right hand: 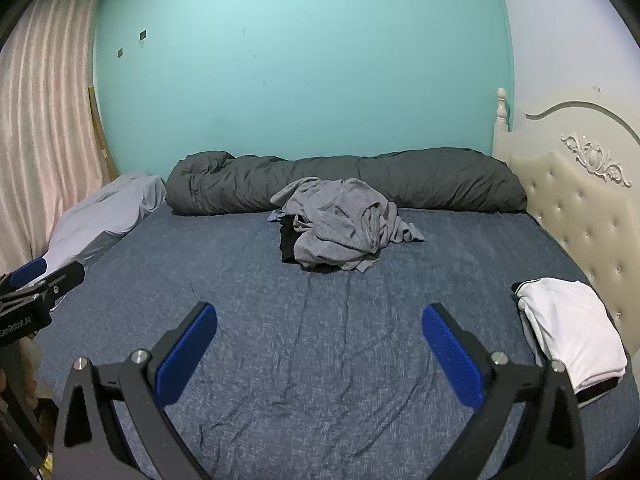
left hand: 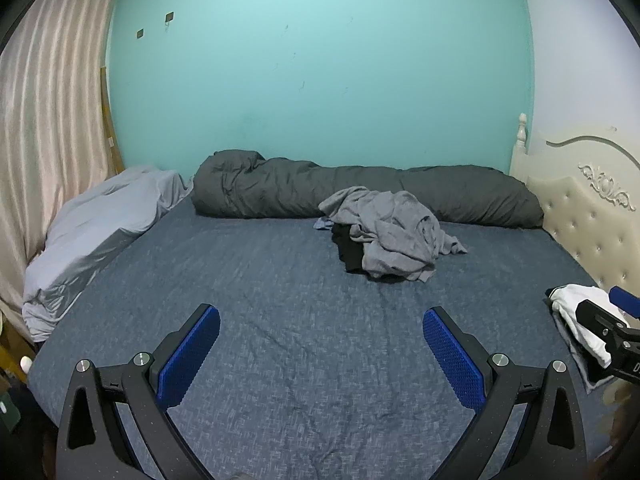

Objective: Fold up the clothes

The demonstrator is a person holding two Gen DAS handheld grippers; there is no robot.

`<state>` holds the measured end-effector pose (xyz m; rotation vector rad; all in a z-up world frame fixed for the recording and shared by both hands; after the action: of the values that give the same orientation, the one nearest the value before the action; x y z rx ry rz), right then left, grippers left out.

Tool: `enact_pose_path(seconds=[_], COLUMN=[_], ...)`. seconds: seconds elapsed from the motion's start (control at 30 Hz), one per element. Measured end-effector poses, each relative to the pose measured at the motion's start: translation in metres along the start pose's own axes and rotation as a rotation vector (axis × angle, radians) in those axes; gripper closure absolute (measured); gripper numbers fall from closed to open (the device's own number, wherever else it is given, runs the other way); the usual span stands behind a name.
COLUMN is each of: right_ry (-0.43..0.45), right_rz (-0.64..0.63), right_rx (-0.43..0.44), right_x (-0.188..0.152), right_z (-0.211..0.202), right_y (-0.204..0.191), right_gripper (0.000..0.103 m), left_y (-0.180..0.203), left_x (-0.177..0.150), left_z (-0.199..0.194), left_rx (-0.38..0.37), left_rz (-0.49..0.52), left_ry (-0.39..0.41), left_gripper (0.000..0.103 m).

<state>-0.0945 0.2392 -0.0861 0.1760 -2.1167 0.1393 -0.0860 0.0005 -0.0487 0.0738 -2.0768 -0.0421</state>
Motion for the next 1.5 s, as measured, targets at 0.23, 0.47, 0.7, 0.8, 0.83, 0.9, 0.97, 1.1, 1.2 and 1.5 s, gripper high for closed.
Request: enact_pose_path(seconds=[0.23, 0.47, 0.7, 0.8, 0.83, 0.9, 0.97, 1.1, 1.2, 1.5], right_ry=[-0.004, 0.001, -0.002, -0.002, -0.002, -0.007, -0.008, -0.006, -0.007, -0.012], right_rz=[-0.001, -0.002, 0.001, 0.001, 0.001, 0.003, 0.002, 0.003, 0.003, -0.001], right_rx=[0.0, -0.001, -0.002, -0.003, -0.002, 0.001, 0.001, 0.001, 0.001, -0.003], right_x=[0.008, -0.005, -0.009, -0.009, -0.01, -0.006, -0.007, -0.007, -0.008, -0.005], right_z=[0.0, 0.004, 0.008, 0.005, 0.004, 0.006, 0.006, 0.005, 0.005, 0.006], right_y=[0.002, 0.001, 0.005, 0.002, 0.001, 0.003, 0.003, 0.003, 0.003, 0.004], right_gripper=[0.0, 0.0, 0.0, 0.0, 0.0, 0.0, 0.0, 0.0, 0.0, 0.0], left_y=[-0.003, 0.003, 0.005, 0.005, 0.005, 0.005, 0.006, 0.006, 0.008, 0.009], left_x=[-0.011, -0.004, -0.003, -0.003, -0.003, -0.002, -0.002, -0.002, -0.003, -0.004], left_z=[0.007, 0.005, 0.005, 0.005, 0.005, 0.005, 0.005, 0.004, 0.004, 0.006], left_rx=[-0.014, 0.008, 0.012, 0.011, 0.011, 0.011, 0.012, 0.009, 0.009, 0.01], left_rz=[0.0, -0.003, 0.003, 0.002, 0.002, 0.001, 0.0, -0.002, -0.001, -0.002], left_ry=[-0.012, -0.018, -0.018, -0.02, -0.02, -0.02, -0.02, -0.018, -0.018, -0.025], left_gripper=[0.0, 0.0, 0.0, 0.0, 0.0, 0.0, 0.0, 0.0, 0.0, 0.0])
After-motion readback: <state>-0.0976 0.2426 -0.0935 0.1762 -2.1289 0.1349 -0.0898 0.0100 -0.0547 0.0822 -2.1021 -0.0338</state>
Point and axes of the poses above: each gripper's, at about its wrist camera, not at the fingertips, and z roughly the way its jaws point, y to its right, x to its top, the point moved 10 cm from there along z, roughly the way its jaws point, and after that the axes turned 3 degrees about -z, right-handed, at the moved point
